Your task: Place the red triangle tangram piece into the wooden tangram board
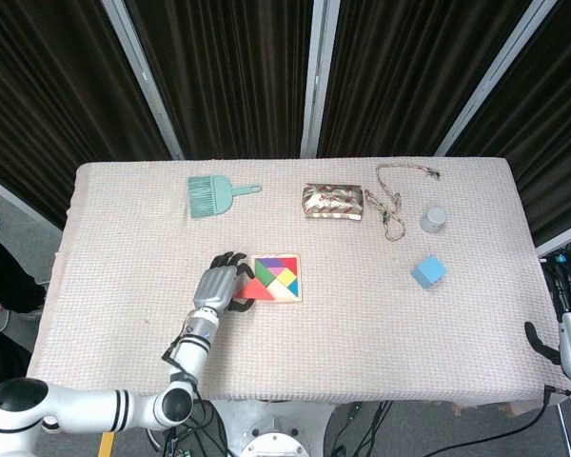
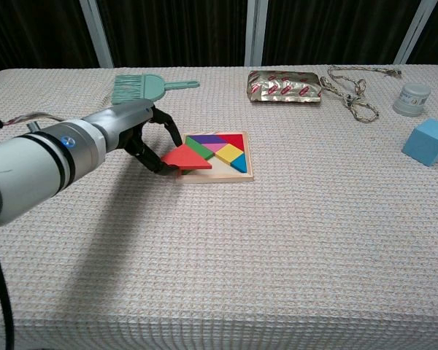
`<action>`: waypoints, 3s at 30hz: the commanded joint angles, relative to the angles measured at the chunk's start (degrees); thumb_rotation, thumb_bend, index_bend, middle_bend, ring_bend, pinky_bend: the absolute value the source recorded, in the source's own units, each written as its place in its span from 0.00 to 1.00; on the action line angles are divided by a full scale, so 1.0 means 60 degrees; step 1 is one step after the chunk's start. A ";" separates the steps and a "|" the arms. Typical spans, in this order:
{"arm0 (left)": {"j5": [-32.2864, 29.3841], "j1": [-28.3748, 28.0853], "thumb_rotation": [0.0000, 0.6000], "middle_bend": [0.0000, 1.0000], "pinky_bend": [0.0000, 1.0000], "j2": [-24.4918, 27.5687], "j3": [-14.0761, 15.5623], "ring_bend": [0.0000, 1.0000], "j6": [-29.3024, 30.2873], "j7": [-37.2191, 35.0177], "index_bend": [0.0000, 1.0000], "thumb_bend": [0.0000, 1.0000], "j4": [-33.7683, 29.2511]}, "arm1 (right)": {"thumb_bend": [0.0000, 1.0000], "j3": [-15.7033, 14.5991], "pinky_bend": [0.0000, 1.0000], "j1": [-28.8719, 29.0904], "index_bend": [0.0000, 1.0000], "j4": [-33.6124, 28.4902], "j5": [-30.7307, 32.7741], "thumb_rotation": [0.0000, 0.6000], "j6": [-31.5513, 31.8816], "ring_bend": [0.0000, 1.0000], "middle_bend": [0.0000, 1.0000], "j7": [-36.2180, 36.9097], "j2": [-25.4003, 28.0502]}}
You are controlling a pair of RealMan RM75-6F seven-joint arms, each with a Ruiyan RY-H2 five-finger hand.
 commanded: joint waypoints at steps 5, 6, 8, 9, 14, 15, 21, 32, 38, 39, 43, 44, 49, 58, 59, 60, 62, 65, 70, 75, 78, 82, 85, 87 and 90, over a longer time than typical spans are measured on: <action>-0.0687 -0.0487 1.00 0.12 0.00 -0.0477 -0.0414 0.00 0.0047 0.0430 0.43 0.33 0.0642 | 0.25 -0.0007 0.00 -0.0085 0.00 0.0145 -0.0441 1.00 0.0468 0.00 0.00 0.0179 -0.0100; -0.0731 -0.0534 1.00 0.12 0.00 -0.0547 -0.0429 0.00 0.0064 0.0466 0.43 0.33 0.0715 | 0.25 -0.0019 0.00 -0.0096 0.00 0.0134 -0.0476 1.00 0.0495 0.00 0.00 0.0162 -0.0096; -0.0789 -0.0579 1.00 0.12 0.00 -0.0646 -0.0444 0.00 0.0104 0.0494 0.43 0.33 0.0757 | 0.25 -0.0023 0.00 -0.0102 0.00 0.0122 -0.0482 1.00 0.0502 0.00 0.00 0.0145 -0.0094; -0.0818 -0.0595 1.00 0.12 0.00 -0.0707 -0.0440 0.00 0.0158 0.0516 0.43 0.33 0.0760 | 0.25 -0.0017 0.00 -0.0103 0.00 0.0118 -0.0462 1.00 0.0491 0.00 0.00 0.0148 -0.0096; -0.0888 -0.0699 1.00 0.12 0.00 -0.0912 -0.0451 0.00 0.0337 0.0669 0.43 0.33 0.0734 | 0.25 -0.0022 0.00 -0.0107 0.00 0.0132 -0.0437 1.00 0.0463 0.00 0.00 0.0133 -0.0124; -0.0881 -0.0728 1.00 0.12 0.00 -0.0962 -0.0470 0.00 0.0374 0.0687 0.43 0.33 0.0737 | 0.25 -0.0023 0.00 -0.0107 0.00 0.0129 -0.0439 1.00 0.0460 0.00 0.00 0.0127 -0.0127; -0.0915 -0.0851 1.00 0.12 0.00 -0.1206 -0.0581 0.00 0.0418 0.0717 0.43 0.34 0.0906 | 0.25 -0.0011 0.00 -0.0111 0.00 0.0129 -0.0428 1.00 0.0459 0.00 0.00 0.0132 -0.0123; -0.0727 -0.0998 1.00 0.12 0.00 -0.1507 -0.0598 0.00 0.0296 0.0673 0.43 0.34 0.1272 | 0.25 0.0007 0.00 -0.0147 0.00 0.0220 -0.0382 1.00 0.0472 0.00 0.00 0.0259 -0.0124; -0.0696 -0.1037 1.00 0.12 0.00 -0.1552 -0.0665 0.00 0.0195 0.0653 0.43 0.34 0.1435 | 0.25 0.0010 0.00 -0.0164 0.00 0.0255 -0.0374 1.00 0.0478 0.00 0.00 0.0301 -0.0118; -0.0705 -0.1037 1.00 0.12 0.00 -0.1553 -0.0679 0.00 0.0186 0.0651 0.43 0.34 0.1466 | 0.25 0.0012 0.00 -0.0164 0.00 0.0257 -0.0367 1.00 0.0471 0.00 0.00 0.0309 -0.0118; -0.0725 -0.1047 1.00 0.12 0.00 -0.1566 -0.0729 0.00 0.0136 0.0635 0.43 0.34 0.1574 | 0.25 0.0017 0.00 -0.0164 0.00 0.0260 -0.0359 1.00 0.0463 0.00 0.00 0.0313 -0.0119; -0.0711 -0.1052 1.00 0.12 0.00 -0.1574 -0.0738 0.00 0.0116 0.0616 0.42 0.34 0.1593 | 0.25 0.0018 0.00 -0.0167 0.00 0.0259 -0.0354 1.00 0.0461 0.00 0.00 0.0314 -0.0116; -0.0648 -0.1055 1.00 0.12 0.00 -0.1606 -0.0680 0.00 0.0056 0.0616 0.41 0.34 0.1651 | 0.25 0.0036 0.00 -0.0175 0.00 0.0256 -0.0331 1.00 0.0465 0.00 0.00 0.0333 -0.0094; -0.0498 -0.0960 1.00 0.12 0.00 -0.1561 -0.0634 0.00 -0.0020 0.0441 0.24 0.33 0.1628 | 0.25 0.0048 0.00 -0.0164 0.00 0.0320 -0.0266 1.00 0.0389 0.00 0.00 0.0373 -0.0108; -0.0466 -0.0950 1.00 0.12 0.00 -0.1553 -0.0639 0.00 -0.0018 0.0411 0.22 0.33 0.1618 | 0.25 0.0053 0.00 -0.0164 0.00 0.0317 -0.0263 1.00 0.0392 0.00 0.00 0.0374 -0.0105; -0.0429 -0.0941 1.00 0.12 0.00 -0.1534 -0.0637 0.00 -0.0014 0.0396 0.20 0.33 0.1595 | 0.25 0.0057 0.00 -0.0165 0.00 0.0314 -0.0257 1.00 0.0393 0.00 0.00 0.0374 -0.0104; -0.0384 -0.0923 1.00 0.12 0.00 -0.1502 -0.0625 0.00 0.0008 0.0391 0.18 0.33 0.1532 | 0.25 0.0056 0.00 -0.0164 0.00 0.0310 -0.0256 1.00 0.0387 0.00 0.00 0.0368 -0.0104; -0.0344 -0.0890 1.00 0.12 0.00 -0.1443 -0.0616 0.00 0.0066 0.0404 0.18 0.32 0.1405 | 0.25 0.0045 0.00 -0.0163 0.00 0.0300 -0.0273 1.00 0.0382 0.00 0.00 0.0349 -0.0106; -0.0302 -0.0825 1.00 0.12 0.00 -0.1294 -0.0619 0.00 0.0167 0.0436 0.18 0.32 0.1188 | 0.25 0.0050 0.00 -0.0165 0.00 0.0270 -0.0298 1.00 0.0407 0.00 0.00 0.0320 -0.0098; -0.0236 -0.0765 1.00 0.12 0.00 -0.1031 -0.0742 0.00 0.0268 0.0416 0.19 0.32 0.1021 | 0.25 0.0067 0.00 -0.0173 0.00 0.0240 -0.0281 1.00 0.0424 0.00 0.00 0.0312 -0.0075; -0.0193 -0.0742 1.00 0.12 0.00 -0.0800 -0.0876 0.00 0.0350 0.0416 0.24 0.33 0.0948 | 0.25 0.0067 0.00 -0.0169 0.00 0.0264 -0.0255 1.00 0.0394 0.00 0.00 0.0321 -0.0084; -0.0236 -0.0716 1.00 0.12 0.00 -0.0585 -0.0961 0.00 0.0254 0.0353 0.29 0.34 0.1017 | 0.25 0.0056 0.00 -0.0153 0.00 0.0291 -0.0250 1.00 0.0346 0.00 0.00 0.0318 -0.0111; -0.0509 -0.0613 1.00 0.11 0.00 -0.0316 -0.0978 0.00 -0.0072 0.0233 0.36 0.35 0.0772 | 0.25 0.0058 0.00 -0.0155 0.00 0.0302 -0.0227 1.00 0.0335 0.00 0.00 0.0310 -0.0119; -0.0616 -0.0548 1.00 0.11 0.00 -0.0093 -0.0871 0.00 -0.0267 0.0227 0.37 0.38 0.0566 | 0.25 0.0065 0.00 -0.0149 0.00 0.0313 -0.0211 1.00 0.0320 0.00 0.00 0.0310 -0.0122; -0.0835 -0.0516 1.00 0.09 0.00 0.0122 -0.0727 0.00 -0.0504 0.0250 0.38 0.42 0.0368 | 0.25 0.0055 0.00 -0.0144 0.00 0.0327 -0.0220 1.00 0.0304 0.00 0.00 0.0316 -0.0135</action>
